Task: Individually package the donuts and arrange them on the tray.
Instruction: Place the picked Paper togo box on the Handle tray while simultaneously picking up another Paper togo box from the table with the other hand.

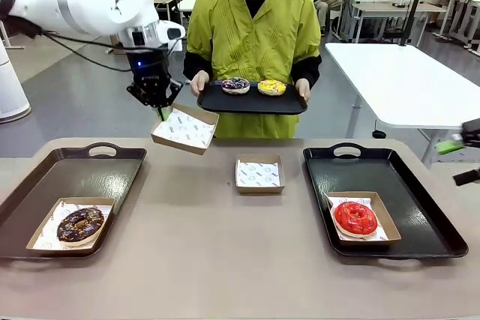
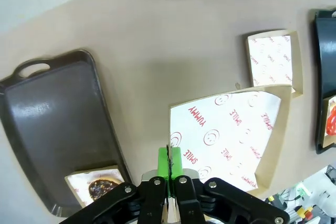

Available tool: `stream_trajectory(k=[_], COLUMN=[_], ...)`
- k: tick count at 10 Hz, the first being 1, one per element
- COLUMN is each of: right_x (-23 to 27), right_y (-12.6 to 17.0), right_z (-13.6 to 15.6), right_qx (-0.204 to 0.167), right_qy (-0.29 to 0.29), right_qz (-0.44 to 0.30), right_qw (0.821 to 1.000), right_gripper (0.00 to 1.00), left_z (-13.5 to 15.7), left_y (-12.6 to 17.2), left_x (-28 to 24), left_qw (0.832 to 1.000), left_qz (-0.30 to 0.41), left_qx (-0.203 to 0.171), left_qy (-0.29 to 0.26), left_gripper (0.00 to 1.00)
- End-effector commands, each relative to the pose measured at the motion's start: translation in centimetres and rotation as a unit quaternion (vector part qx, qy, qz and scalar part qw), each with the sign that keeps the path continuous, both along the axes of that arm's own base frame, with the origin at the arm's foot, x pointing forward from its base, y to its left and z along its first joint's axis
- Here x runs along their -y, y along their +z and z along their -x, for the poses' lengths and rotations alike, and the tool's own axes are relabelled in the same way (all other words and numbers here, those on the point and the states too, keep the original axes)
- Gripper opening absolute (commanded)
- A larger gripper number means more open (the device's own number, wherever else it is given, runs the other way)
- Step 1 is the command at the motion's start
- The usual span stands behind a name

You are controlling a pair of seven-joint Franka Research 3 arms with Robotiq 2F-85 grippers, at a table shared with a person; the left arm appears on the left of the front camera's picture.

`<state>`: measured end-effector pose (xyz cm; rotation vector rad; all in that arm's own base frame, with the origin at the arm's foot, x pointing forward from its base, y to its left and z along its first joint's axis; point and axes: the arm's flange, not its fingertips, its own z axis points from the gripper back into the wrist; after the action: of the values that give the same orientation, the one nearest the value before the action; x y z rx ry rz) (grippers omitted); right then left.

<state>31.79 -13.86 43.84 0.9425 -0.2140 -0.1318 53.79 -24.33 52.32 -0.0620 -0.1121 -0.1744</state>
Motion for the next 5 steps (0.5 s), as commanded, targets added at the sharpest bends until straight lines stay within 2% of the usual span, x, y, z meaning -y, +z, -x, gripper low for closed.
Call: stream_trajectory(k=[1,3,5], right_x=[2.8,5.6,7.4], right_y=[-2.1,-4.3,-5.9], right_z=[-0.6,0.2,0.7], right_qx=[0.009,0.039,0.044], right_qy=[0.033,0.016,0.002], right_qz=[-0.055,-0.101,-0.13], right_qw=[0.998,0.994,0.991], right_gripper=[1.0,1.0,1.0], left_z=[-0.4,-0.6,0.1], left_y=[1.9,3.0,2.3], left_x=[0.8,1.4,0.7], left_qw=[1.0,0.999,1.0], left_qz=[-0.025,-0.027,-0.014], left_qx=[0.01,0.017,0.013], left_qy=[-0.007,-0.001,-0.011], left_gripper=[0.0,0.0,0.0])
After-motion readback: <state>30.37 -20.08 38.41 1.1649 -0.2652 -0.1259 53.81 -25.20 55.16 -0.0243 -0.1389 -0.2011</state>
